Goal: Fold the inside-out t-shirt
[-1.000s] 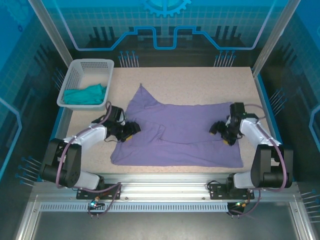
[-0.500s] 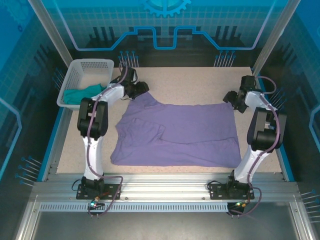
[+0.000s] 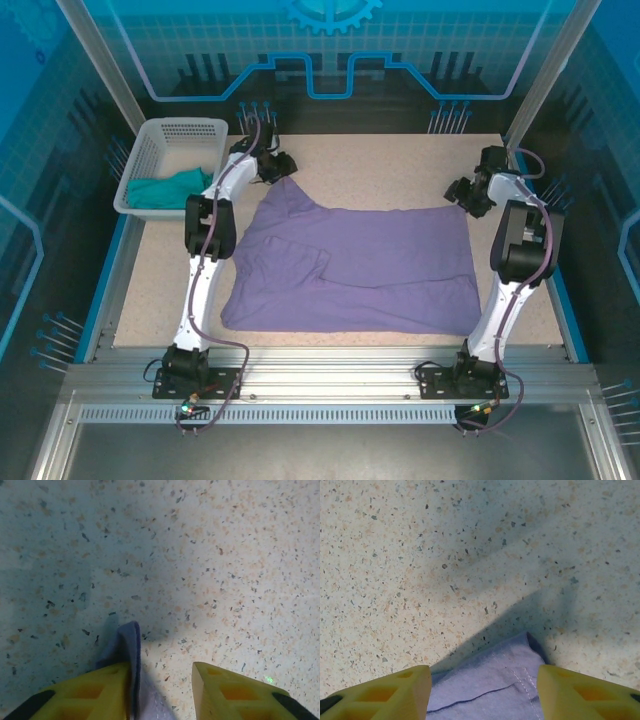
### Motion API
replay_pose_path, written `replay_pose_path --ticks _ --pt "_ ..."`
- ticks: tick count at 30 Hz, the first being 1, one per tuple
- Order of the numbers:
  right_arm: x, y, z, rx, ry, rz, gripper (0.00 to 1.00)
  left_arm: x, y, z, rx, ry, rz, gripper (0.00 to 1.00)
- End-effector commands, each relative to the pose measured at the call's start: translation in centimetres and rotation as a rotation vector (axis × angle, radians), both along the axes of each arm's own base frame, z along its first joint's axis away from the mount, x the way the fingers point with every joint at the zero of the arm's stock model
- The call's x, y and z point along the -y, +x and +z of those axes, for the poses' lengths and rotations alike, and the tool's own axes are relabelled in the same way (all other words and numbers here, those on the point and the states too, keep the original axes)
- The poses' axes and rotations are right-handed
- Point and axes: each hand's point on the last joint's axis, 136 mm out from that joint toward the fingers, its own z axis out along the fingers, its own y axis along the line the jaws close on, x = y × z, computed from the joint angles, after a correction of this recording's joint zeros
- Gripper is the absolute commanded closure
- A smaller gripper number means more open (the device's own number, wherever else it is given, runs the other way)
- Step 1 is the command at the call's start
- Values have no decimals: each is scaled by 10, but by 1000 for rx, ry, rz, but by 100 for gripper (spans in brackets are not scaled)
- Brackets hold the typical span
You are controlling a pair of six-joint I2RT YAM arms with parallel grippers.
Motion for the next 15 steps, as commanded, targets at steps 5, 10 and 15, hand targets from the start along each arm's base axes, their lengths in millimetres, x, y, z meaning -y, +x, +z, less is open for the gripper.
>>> replay_pose_path --ticks 5,10,15 --pt "5 3 -13 -75 -2 18 43 -4 1 -2 -25 -39 -2 79" --pt "4 7 -21 -100 9 29 45 -6 3 -2 -23 -60 2 92" --pt "9 3 -29 -143 -26 35 57 -8 4 2 -16 -66 4 100"
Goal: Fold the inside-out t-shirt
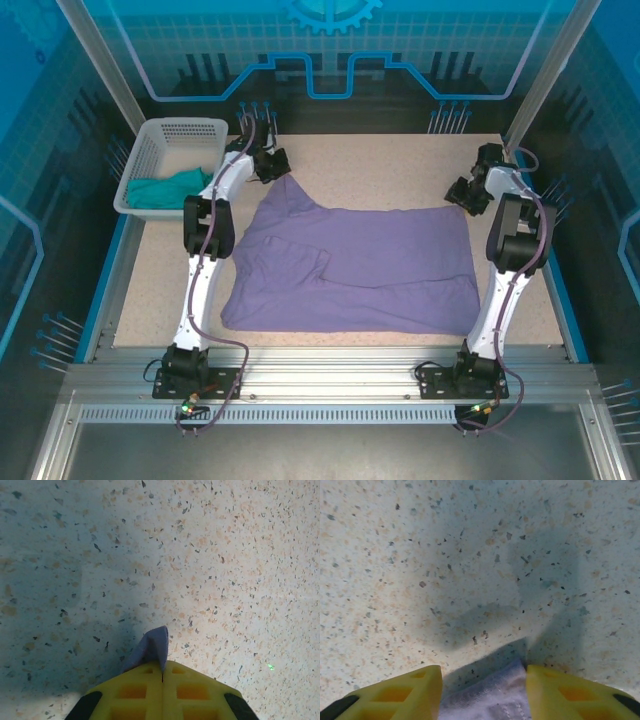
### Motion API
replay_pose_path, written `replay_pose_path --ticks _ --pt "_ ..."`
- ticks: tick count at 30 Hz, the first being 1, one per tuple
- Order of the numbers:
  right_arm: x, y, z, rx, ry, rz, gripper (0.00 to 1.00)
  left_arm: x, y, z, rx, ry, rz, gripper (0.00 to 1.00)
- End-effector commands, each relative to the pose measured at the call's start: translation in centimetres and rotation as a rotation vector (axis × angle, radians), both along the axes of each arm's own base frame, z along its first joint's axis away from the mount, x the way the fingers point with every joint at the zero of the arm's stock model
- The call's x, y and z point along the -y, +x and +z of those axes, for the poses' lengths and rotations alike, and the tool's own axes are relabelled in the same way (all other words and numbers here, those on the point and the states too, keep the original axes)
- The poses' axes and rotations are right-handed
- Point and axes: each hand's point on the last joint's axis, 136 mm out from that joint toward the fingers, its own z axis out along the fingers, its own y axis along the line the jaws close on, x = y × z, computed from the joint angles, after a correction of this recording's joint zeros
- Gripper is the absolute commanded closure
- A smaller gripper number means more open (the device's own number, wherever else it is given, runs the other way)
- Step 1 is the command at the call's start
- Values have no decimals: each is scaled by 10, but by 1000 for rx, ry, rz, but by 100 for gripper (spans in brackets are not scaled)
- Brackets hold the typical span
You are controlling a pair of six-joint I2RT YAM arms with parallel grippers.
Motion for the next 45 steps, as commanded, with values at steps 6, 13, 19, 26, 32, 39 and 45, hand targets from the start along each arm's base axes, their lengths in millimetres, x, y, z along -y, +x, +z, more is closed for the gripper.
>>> replay_pose_path --ticks 6,13,19,26,32,39,45 --pt "10 -6 -11 -68 -47 25 80 -1 1 8 7 -27 -10 100" --pt "12 6 14 -3 -70 42 100 0 -9 44 47 -58 -7 100" --pt "9 -2 55 85 -88 54 100 -1 -48 93 132 -161 44 100" --pt "0 -42 73 101 -92 45 100 -9 -113 125 140 -225 64 100" --pt "-10 -80 75 94 -79 40 100 -7 -180 156 125 -279 50 100" --pt "-17 -112 64 46 -83 46 100 -2 -237 169 65 -324 21 100" --pt "-12 -131 50 -5 -117 35 100 -5 -274 171 -1 -280 -4 100"
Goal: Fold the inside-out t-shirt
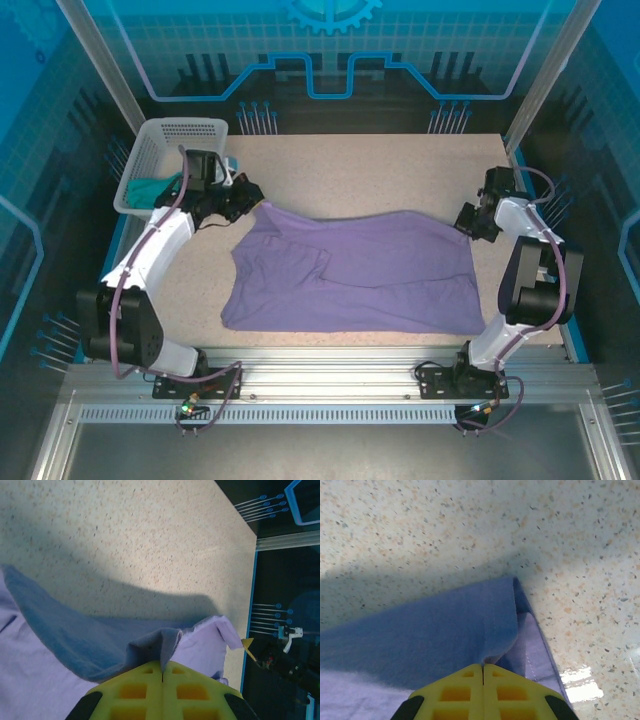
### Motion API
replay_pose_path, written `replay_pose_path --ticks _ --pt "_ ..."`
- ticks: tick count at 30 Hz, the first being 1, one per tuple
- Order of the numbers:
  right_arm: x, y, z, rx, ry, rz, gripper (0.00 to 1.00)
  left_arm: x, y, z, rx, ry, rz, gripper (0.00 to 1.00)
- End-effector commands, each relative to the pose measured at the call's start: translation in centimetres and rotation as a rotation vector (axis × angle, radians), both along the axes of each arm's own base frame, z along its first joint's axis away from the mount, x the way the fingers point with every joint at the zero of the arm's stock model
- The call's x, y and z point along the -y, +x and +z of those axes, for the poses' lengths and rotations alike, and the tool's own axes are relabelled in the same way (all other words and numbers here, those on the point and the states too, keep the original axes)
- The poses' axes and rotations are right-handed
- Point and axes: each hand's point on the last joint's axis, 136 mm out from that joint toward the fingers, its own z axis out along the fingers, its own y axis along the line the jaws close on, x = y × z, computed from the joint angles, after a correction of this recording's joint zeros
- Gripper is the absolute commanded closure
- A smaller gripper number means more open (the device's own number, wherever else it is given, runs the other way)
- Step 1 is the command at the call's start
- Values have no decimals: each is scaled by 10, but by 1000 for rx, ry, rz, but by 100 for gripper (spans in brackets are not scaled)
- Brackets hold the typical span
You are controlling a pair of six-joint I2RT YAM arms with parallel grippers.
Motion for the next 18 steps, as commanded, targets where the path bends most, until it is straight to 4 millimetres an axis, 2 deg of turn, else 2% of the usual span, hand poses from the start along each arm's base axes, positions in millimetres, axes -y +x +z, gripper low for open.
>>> replay_pose_path --ticks 1,5,12,18 --pt "2 -12 1 -12 -28 0 100 0 -35 -11 -103 10 -43 100" --pt "7 -24 6 -35 -69 -7 100 -3 -55 -18 -145 42 -62 100" --pt "20 -47 32 -30 -160 -18 100 -7 -79 -33 -196 70 -74 100" --pt "15 -67 22 -70 -147 -17 100 -10 -93 -44 -237 96 -93 100"
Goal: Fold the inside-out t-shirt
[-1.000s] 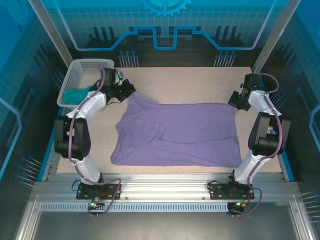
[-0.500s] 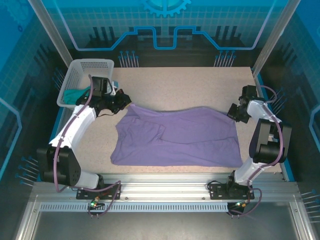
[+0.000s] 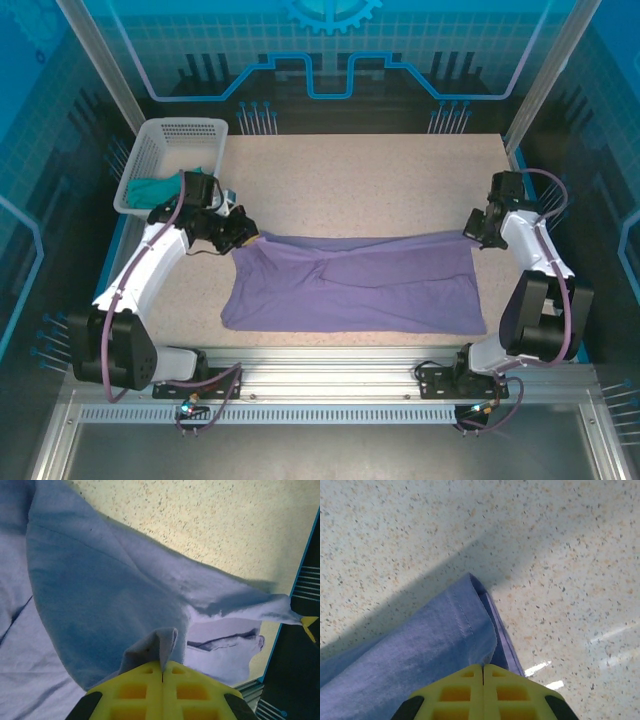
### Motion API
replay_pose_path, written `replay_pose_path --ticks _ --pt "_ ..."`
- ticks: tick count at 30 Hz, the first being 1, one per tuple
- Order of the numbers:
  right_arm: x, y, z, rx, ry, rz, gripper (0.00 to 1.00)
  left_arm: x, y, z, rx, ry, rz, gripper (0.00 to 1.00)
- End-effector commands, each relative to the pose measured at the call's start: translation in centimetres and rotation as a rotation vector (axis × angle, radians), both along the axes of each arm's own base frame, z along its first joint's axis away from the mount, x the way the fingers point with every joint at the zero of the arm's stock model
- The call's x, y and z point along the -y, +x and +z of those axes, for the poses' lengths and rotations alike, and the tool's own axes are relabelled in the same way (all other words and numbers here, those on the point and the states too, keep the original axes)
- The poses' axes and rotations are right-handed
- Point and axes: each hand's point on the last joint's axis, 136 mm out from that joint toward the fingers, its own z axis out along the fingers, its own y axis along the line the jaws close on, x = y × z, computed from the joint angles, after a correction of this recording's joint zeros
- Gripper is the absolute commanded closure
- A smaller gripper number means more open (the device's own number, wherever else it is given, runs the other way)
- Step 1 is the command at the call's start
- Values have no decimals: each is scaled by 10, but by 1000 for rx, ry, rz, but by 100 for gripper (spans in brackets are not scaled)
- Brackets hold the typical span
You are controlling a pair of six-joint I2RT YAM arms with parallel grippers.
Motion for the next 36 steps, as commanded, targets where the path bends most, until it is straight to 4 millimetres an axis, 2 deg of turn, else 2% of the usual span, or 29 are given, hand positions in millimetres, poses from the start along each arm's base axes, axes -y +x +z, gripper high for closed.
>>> replay_pose_path --ticks 1,4,10,20,21,25,27,29,31,32,34,36 --pt "0 -26 -16 -87 -1 -7 100 -4 -18 -5 -26 24 -25 100" --pt "-5 -33 -23 -96 25 -14 100 -5 -24 -10 -47 30 -33 100" --pt "-3 -49 -29 -112 5 -43 100 -5 -40 -15 -78 23 -35 100" --pt "-4 -64 -26 -93 -6 -67 100 -4 -62 -10 -99 -1 -25 100" --pt "-5 -72 -35 -121 -6 -69 100 -3 -64 -12 -104 -4 -25 100" --pt "-1 -83 -43 -130 -30 -97 100 -3 -74 -26 -132 -9 -18 100" --pt "-1 -81 -41 -104 -39 -93 94 -3 -76 -35 -142 -14 -12 100" --pt "-8 -73 -26 -45 -89 -33 80 -2 -76 -42 -151 -23 -10 100" --pt "-36 -55 2 83 -186 142 54 1 -73 -46 -149 -35 -13 100" --pt "-56 -47 14 151 -209 237 48 1 -70 -46 -144 -36 -14 100" --pt "-115 -32 34 296 -197 478 39 2 -65 -45 -134 -39 -16 100" --pt "-174 -28 42 377 -203 693 35 2 -60 -43 -122 -36 -22 100"
